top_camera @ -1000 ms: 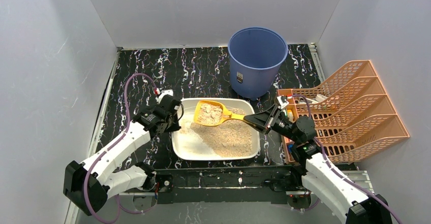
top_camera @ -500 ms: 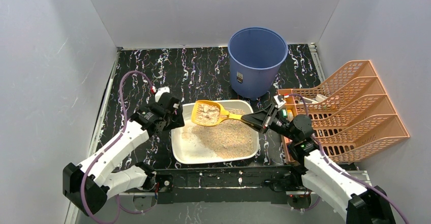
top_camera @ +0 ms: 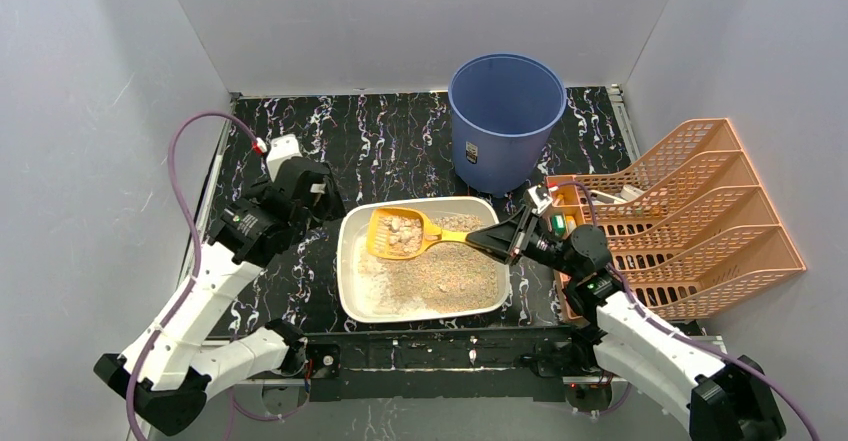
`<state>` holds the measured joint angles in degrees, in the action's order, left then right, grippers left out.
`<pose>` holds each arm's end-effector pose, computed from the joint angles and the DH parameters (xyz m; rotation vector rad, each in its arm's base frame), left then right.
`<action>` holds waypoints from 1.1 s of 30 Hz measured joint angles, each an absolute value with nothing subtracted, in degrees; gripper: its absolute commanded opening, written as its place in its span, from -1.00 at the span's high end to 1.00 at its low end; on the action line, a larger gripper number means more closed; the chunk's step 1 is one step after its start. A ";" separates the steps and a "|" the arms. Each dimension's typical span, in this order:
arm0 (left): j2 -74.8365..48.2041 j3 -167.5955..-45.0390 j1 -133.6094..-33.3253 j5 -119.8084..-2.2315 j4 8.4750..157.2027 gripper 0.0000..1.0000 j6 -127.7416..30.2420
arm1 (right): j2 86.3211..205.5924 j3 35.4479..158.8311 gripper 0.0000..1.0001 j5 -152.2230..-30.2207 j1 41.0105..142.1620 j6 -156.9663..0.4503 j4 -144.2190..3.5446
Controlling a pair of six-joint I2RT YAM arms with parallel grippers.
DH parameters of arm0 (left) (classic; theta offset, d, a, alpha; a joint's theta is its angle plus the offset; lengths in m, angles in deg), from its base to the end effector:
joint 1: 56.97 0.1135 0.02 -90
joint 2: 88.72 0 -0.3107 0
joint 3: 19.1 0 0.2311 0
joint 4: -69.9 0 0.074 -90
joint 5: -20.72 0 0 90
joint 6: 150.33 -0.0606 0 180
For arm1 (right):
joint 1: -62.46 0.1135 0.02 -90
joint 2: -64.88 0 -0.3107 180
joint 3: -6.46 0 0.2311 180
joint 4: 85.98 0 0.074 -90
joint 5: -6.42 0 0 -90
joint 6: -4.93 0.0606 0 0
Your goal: Clean the litter box
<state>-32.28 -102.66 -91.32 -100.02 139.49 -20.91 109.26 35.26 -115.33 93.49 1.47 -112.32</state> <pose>0.1388 -0.0573 0.3926 -0.3593 2.1619 -0.0967 0.1068 0.1015 0.2922 0.2722 1.7589 1.9870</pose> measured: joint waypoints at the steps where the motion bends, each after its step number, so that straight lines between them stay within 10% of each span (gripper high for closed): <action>1: -32.32 -103.84 -91.32 -100.44 139.81 -0.68 -20.95 | 109.04 35.26 0.97 -115.24 93.53 0.99 -111.66; 7: -33.02 -108.12 -91.32 -101.77 141.26 -0.96 -21.61 | 109.72 35.59 0.97 -114.98 93.88 1.27 -113.48; 33: -36.10 -110.05 -91.32 -101.68 141.83 -0.96 -25.13 | 117.37 39.00 0.97 -111.46 98.60 0.01 -113.37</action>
<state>-36.10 -110.05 -91.32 -101.68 141.83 -25.13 117.37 39.00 -111.46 98.60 0.01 -113.37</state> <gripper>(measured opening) 0.981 0.283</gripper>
